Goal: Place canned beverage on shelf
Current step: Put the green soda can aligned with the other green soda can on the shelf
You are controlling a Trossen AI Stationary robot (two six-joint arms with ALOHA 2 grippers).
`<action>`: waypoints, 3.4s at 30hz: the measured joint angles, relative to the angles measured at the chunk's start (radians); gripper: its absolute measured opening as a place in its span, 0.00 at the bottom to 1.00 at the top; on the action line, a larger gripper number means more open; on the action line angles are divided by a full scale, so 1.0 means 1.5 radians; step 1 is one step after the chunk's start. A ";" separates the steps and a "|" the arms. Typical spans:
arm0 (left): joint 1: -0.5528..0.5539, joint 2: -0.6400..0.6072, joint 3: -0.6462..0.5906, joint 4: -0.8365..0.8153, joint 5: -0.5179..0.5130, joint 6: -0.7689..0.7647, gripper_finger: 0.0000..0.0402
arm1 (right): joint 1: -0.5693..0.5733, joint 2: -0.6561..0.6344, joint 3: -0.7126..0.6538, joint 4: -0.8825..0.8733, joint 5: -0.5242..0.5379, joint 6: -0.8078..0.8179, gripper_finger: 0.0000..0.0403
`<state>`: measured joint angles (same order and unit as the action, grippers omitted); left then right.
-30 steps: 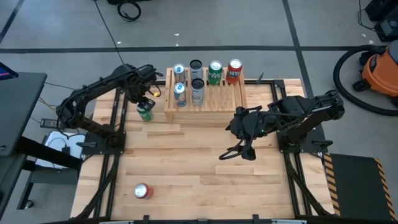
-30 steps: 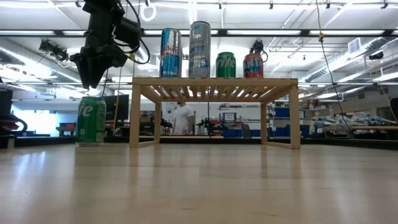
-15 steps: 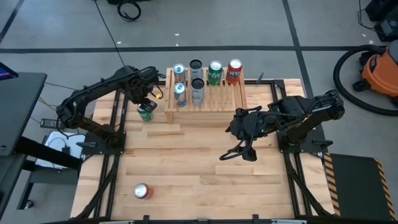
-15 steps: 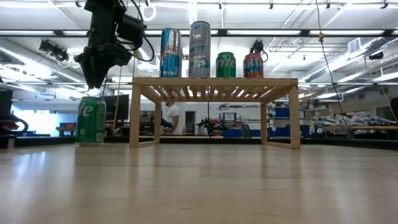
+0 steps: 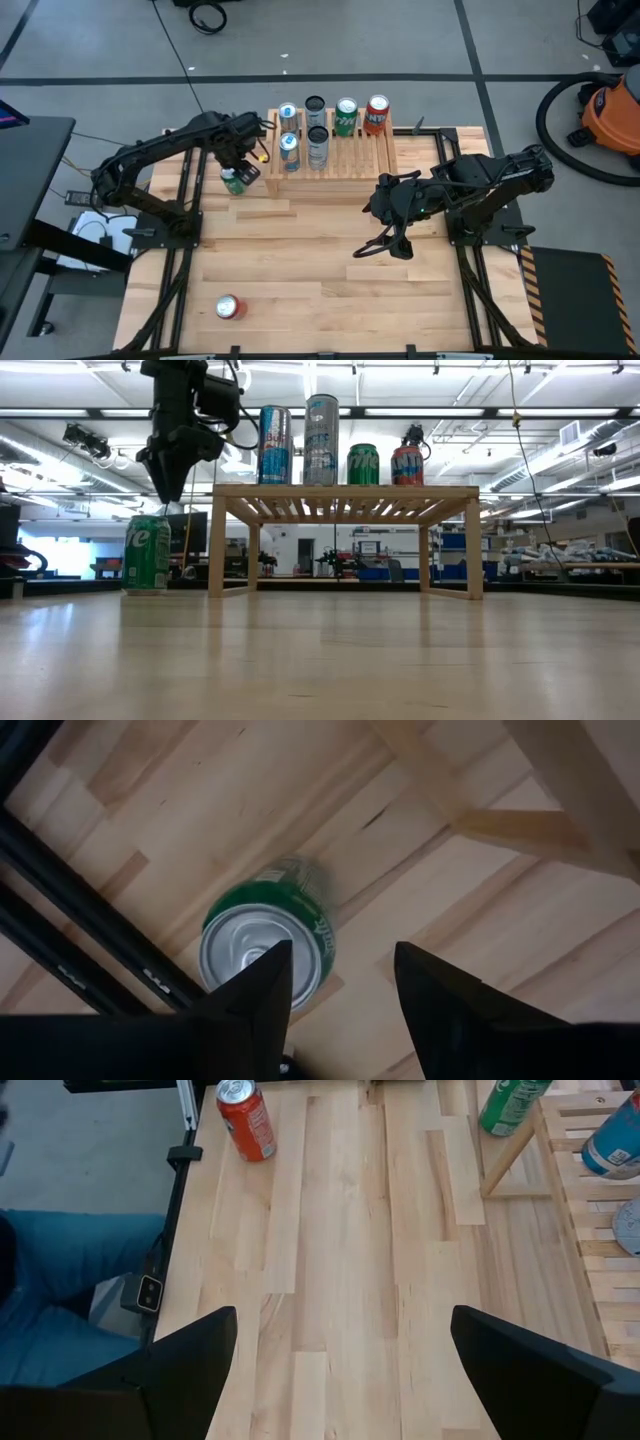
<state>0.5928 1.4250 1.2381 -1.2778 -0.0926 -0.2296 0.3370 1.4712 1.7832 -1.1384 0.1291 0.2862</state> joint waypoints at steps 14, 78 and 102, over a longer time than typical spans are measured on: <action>-0.010 0.000 0.000 0.018 -0.008 -0.016 0.44 | 0.000 0.000 0.000 0.000 0.000 0.000 0.94; 0.108 -0.022 -0.165 0.146 0.042 0.021 0.98 | 0.000 0.000 0.000 0.006 0.000 0.000 0.94; 0.153 -0.022 -0.197 0.169 0.061 0.041 0.87 | 0.000 0.000 0.000 0.259 0.000 0.000 0.94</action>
<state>0.8228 1.3918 0.9428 -1.0248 -0.0013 -0.1674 0.3367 1.4708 1.7836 -0.7496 0.1287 0.2859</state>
